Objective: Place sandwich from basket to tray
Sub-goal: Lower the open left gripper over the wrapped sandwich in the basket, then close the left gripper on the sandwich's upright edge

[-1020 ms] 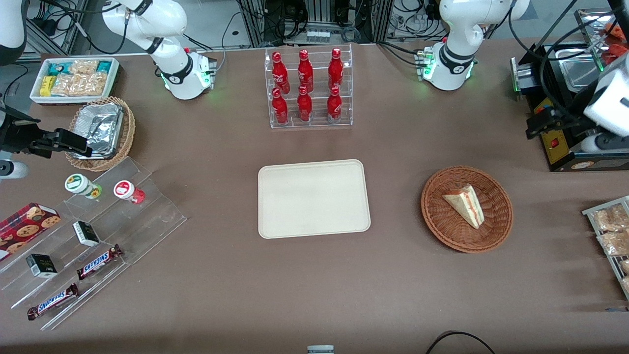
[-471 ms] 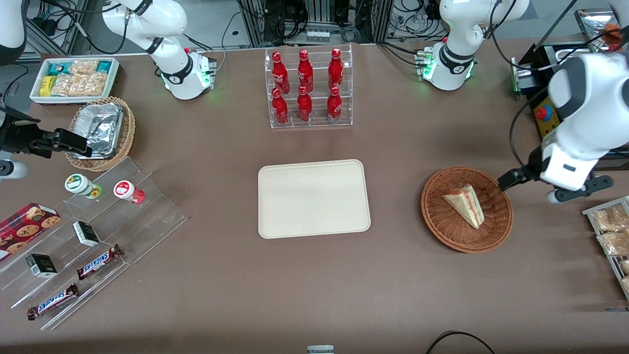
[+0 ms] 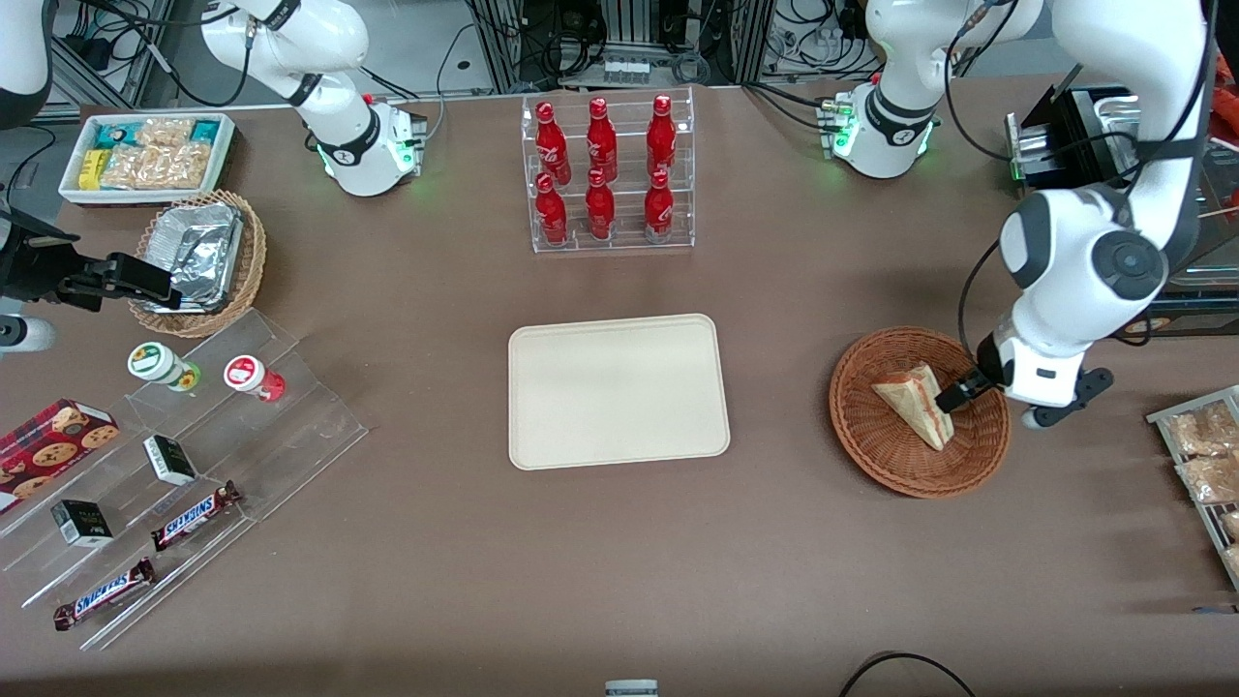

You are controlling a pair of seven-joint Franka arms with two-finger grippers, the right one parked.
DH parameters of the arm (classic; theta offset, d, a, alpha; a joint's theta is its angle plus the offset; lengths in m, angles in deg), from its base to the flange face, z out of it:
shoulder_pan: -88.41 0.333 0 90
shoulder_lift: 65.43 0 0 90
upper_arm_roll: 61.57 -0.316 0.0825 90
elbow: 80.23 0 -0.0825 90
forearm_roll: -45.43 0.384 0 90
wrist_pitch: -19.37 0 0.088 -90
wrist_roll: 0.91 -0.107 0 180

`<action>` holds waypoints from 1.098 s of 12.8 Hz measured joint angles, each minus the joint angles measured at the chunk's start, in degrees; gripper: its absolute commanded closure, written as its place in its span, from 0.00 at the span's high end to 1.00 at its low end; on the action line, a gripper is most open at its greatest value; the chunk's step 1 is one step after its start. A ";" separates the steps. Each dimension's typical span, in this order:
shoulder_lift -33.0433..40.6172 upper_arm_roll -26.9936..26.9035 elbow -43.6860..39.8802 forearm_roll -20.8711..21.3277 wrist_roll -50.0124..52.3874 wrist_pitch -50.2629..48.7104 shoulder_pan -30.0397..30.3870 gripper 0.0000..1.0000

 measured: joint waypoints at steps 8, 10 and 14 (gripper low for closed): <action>-1.35 0.33 0.92 0.00 1.48 0.39 -1.22 1.00; -1.96 0.49 1.08 0.00 1.53 0.40 -1.23 1.00; -3.30 1.56 1.11 0.00 1.78 0.63 -1.27 1.00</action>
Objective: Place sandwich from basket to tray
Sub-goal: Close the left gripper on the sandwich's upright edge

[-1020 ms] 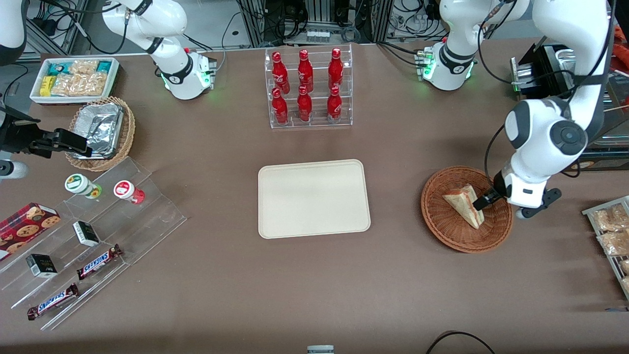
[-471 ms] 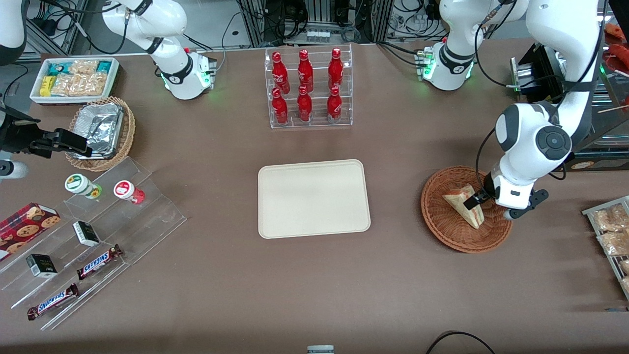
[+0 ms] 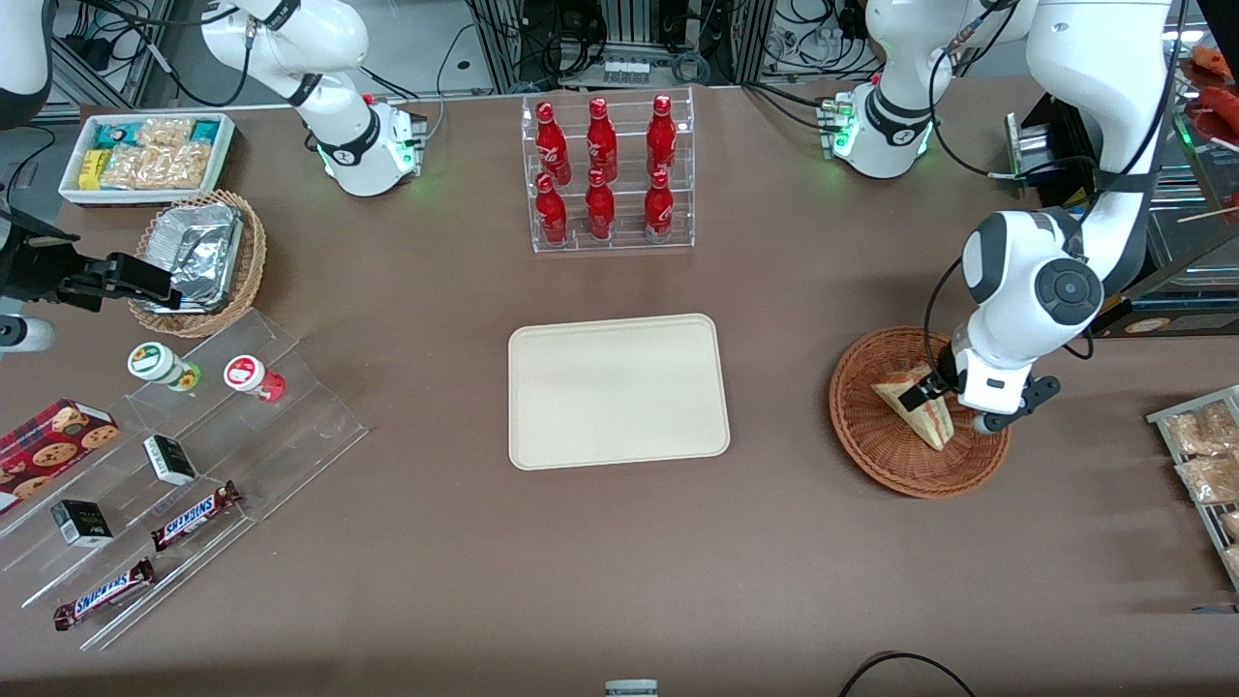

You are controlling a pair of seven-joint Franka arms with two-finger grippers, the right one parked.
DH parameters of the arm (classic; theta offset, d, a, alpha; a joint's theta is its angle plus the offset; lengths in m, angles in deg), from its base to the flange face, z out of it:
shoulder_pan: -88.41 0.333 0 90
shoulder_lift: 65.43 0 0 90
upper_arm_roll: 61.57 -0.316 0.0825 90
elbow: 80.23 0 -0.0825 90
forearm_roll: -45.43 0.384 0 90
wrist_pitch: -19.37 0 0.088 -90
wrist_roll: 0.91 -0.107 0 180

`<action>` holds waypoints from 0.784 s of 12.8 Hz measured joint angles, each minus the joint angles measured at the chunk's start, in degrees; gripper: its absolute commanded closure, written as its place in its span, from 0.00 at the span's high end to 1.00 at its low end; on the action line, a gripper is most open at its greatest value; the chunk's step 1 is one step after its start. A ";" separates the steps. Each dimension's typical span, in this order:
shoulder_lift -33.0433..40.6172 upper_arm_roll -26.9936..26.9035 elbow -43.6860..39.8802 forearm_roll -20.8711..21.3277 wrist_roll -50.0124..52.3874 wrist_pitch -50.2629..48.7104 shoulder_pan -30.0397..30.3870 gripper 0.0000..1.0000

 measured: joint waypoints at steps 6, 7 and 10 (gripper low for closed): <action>-2.52 0.02 0.48 0.00 0.01 1.37 0.00 0.10; -2.72 0.02 0.48 0.00 0.01 1.43 0.00 0.00; -2.53 0.03 0.31 0.00 0.00 1.35 0.00 0.00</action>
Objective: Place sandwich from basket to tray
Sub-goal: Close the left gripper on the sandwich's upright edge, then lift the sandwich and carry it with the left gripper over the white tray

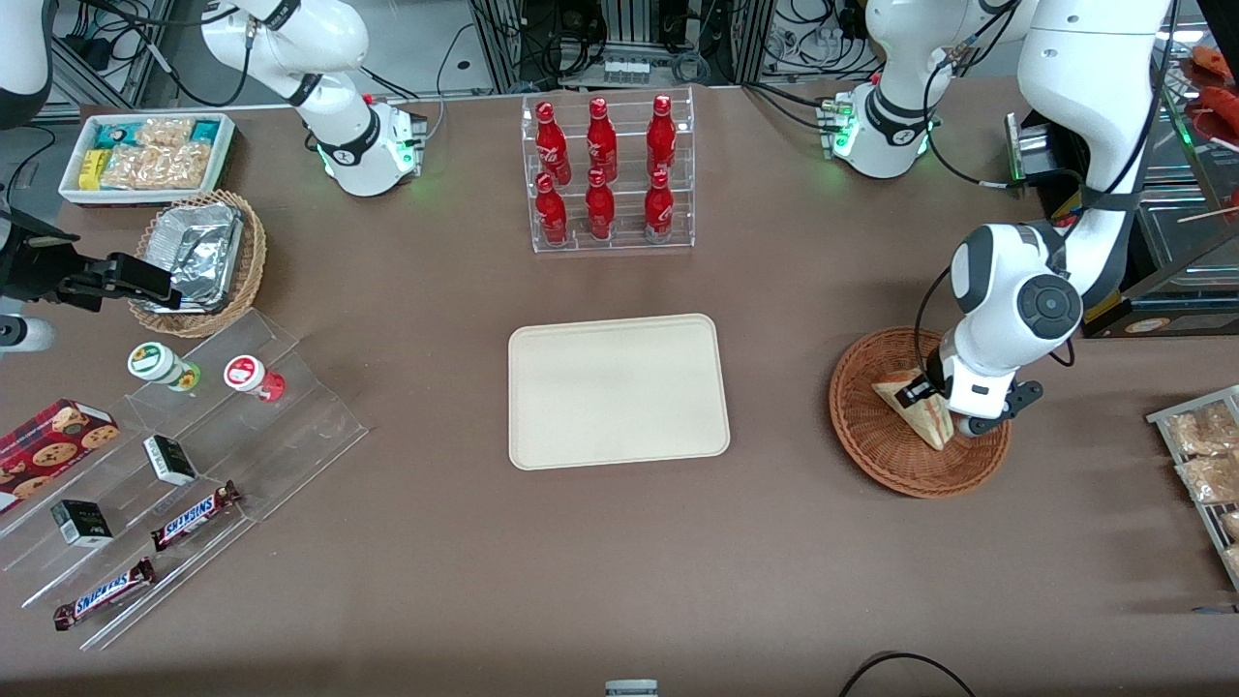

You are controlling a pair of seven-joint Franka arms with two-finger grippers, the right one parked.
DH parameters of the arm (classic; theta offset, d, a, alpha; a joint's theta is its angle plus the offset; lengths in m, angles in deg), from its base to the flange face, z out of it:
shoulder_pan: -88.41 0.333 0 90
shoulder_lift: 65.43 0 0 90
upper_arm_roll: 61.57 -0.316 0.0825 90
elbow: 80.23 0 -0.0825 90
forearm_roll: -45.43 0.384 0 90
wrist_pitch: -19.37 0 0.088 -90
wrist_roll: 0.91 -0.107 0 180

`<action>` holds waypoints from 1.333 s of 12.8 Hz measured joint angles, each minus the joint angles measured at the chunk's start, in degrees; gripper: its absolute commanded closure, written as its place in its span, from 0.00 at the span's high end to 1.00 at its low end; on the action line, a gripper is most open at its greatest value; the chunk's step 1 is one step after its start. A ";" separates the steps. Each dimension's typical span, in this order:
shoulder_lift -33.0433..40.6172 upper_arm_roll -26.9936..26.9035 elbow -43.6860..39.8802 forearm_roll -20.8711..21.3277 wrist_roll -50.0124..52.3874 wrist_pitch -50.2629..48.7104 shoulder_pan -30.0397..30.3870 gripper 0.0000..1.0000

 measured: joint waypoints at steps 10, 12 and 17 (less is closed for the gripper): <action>6.40 18.27 -22.74 4.29 0.48 -30.13 -0.43 0.00; 1.83 24.71 -25.76 4.35 2.86 -29.82 -0.69 0.00; -15.18 28.83 -38.27 14.20 15.50 -29.51 -13.20 0.00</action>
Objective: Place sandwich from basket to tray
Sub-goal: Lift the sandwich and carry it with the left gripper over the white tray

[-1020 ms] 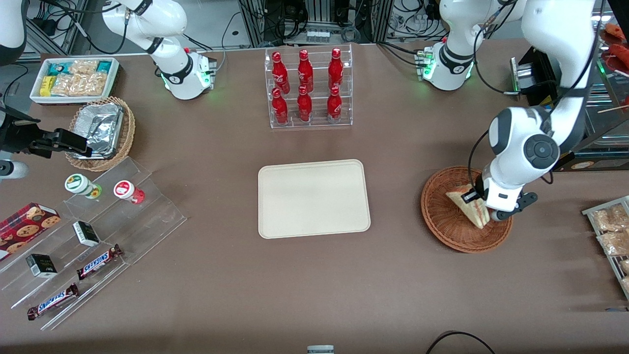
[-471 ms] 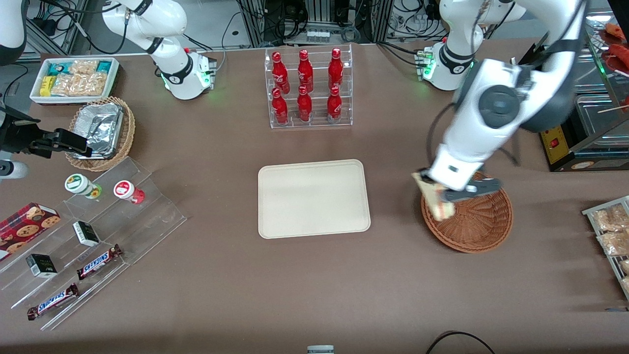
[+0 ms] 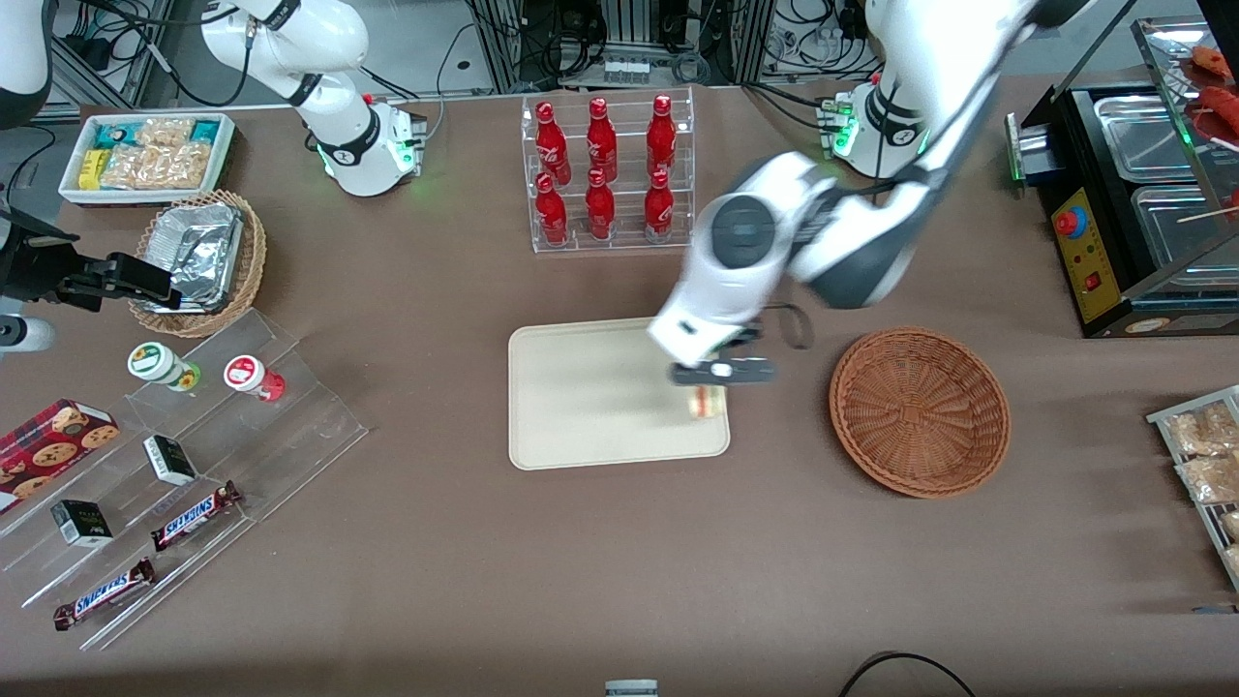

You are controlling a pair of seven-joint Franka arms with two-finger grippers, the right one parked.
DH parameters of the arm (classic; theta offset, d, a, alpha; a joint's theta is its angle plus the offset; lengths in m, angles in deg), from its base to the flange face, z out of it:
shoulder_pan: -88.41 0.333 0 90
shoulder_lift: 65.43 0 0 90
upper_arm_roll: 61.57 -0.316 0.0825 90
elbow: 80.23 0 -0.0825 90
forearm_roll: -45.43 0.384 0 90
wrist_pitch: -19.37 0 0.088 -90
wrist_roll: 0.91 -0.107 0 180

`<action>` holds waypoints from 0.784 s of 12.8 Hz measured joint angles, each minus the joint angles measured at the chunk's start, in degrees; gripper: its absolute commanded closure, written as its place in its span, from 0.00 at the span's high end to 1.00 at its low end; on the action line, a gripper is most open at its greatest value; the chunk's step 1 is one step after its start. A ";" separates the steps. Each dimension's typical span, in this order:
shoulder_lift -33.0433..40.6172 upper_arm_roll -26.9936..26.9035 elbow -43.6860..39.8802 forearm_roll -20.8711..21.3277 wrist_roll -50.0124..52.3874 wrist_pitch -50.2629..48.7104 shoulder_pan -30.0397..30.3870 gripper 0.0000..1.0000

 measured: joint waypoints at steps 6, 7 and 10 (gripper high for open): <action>-15.26 -2.28 -11.35 5.14 6.78 2.57 -9.96 0.00; -16.15 -3.35 -11.75 5.23 6.82 3.27 -11.22 0.00; -17.83 -5.08 -12.08 5.84 6.90 4.81 -13.51 0.00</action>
